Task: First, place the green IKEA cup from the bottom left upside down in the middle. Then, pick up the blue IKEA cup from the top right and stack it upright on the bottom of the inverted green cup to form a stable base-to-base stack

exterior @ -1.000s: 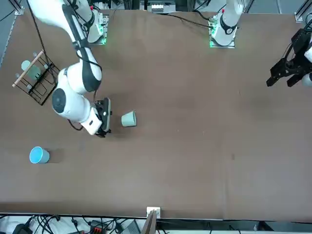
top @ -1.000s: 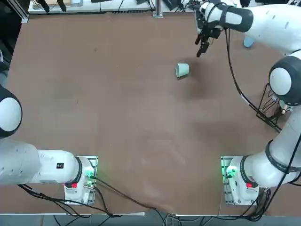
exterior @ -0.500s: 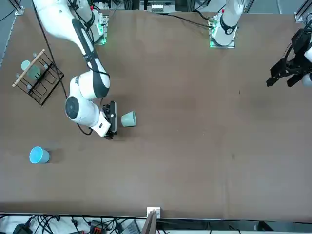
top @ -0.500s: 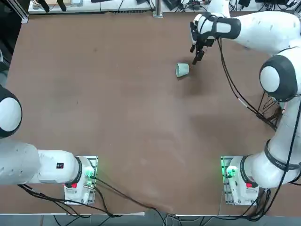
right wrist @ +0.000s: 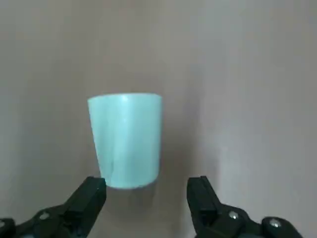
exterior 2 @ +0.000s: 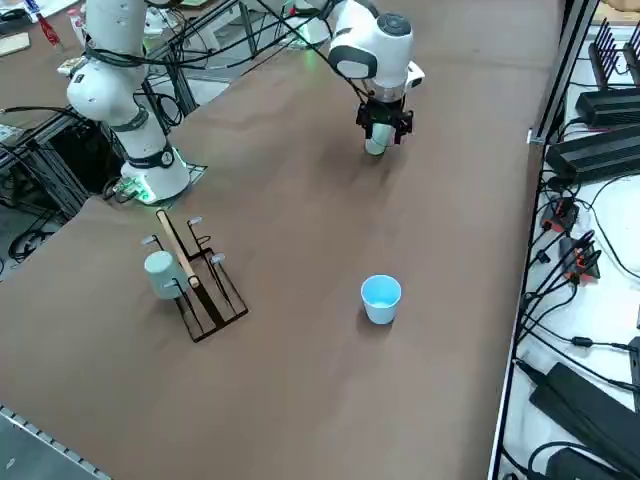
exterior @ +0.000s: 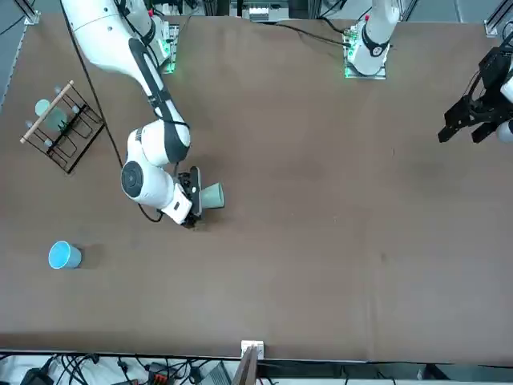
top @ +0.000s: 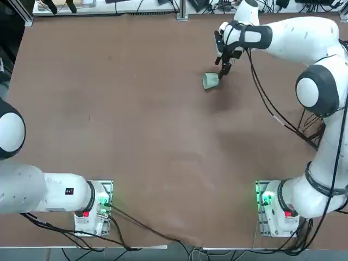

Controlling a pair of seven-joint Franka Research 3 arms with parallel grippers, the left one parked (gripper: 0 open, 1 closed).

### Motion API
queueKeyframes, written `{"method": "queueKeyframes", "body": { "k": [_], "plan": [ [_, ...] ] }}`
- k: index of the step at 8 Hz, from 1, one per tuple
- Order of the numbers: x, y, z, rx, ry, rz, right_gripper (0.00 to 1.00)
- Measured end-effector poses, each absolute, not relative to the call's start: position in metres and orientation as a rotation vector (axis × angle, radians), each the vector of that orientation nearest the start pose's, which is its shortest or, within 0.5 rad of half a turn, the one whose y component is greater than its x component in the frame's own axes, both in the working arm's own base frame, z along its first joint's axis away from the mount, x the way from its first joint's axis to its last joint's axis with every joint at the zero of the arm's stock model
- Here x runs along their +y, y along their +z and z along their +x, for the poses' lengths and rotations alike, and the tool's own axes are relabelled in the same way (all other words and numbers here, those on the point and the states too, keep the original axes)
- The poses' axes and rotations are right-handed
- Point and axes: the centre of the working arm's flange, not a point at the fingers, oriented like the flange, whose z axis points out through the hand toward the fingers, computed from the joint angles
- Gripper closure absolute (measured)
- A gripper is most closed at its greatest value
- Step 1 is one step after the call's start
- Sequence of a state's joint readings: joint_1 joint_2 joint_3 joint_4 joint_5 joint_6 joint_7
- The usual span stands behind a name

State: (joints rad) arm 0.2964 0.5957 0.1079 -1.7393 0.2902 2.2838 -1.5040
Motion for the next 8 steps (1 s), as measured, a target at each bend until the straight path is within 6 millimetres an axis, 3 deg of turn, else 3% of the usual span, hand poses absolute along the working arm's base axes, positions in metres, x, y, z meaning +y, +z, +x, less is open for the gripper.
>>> {"method": "queueKeyframes", "body": {
  "k": [8],
  "plan": [
    [0.280, 0.202, 0.596, 2.634, 0.170, 2.142, 0.00]
  ]
}}
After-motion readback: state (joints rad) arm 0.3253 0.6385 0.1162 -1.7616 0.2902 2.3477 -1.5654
